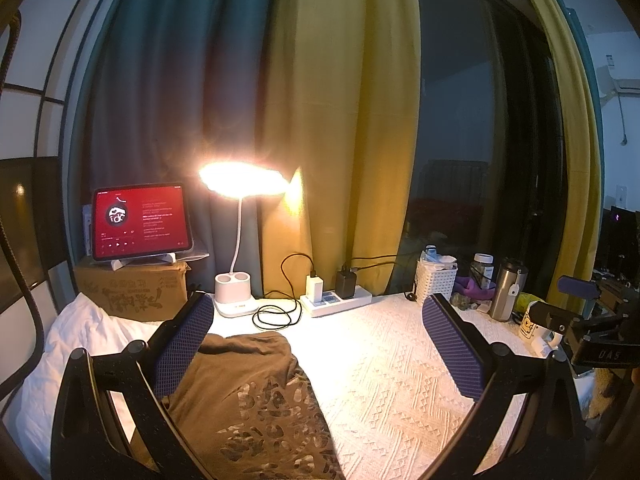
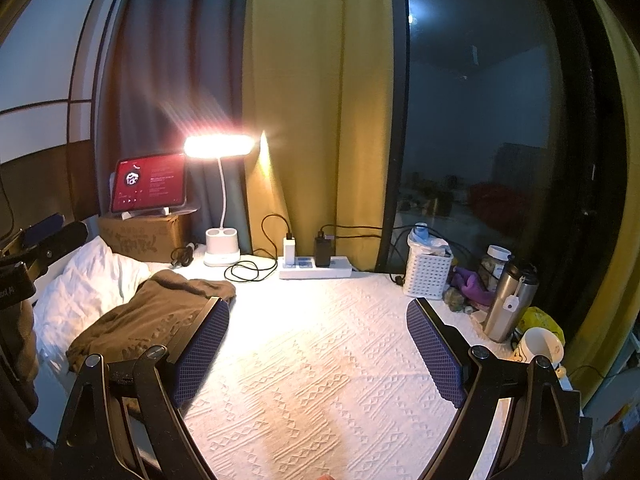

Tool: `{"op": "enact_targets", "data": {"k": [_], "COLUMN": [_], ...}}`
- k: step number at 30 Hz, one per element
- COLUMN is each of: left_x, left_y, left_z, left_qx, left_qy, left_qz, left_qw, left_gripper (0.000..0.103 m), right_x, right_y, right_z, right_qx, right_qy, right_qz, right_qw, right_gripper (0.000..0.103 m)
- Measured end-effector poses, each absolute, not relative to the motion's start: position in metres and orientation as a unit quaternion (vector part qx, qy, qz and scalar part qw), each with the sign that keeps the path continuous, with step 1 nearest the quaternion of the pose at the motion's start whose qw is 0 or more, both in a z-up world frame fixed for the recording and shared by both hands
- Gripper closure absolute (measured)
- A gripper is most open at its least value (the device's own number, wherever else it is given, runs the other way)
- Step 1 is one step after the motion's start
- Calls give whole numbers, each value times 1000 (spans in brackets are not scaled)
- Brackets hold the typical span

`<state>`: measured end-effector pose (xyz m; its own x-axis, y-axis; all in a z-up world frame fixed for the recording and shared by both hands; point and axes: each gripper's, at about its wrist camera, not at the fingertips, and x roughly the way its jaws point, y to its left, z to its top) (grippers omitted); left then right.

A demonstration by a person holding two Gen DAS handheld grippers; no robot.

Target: Fold small clothes

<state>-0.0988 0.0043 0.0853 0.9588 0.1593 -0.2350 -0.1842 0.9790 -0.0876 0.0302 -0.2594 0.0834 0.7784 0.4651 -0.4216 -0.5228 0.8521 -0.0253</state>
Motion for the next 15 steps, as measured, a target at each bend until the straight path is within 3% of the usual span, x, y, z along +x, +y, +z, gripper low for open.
{"op": "enact_targets", "data": {"k": [15], "left_x": [-101], "left_y": [6], "left_z": [83], "left_qx": [-54], "left_qy": [114], "left_qz": [81], "left_qw": [989], "left_gripper": [0], "right_x": [31], "right_y": [-256], "right_z": [81], "right_qx": [-74], "right_qy": [209], "right_qz": [265], "right_qw": [939], "right_gripper": [11]}}
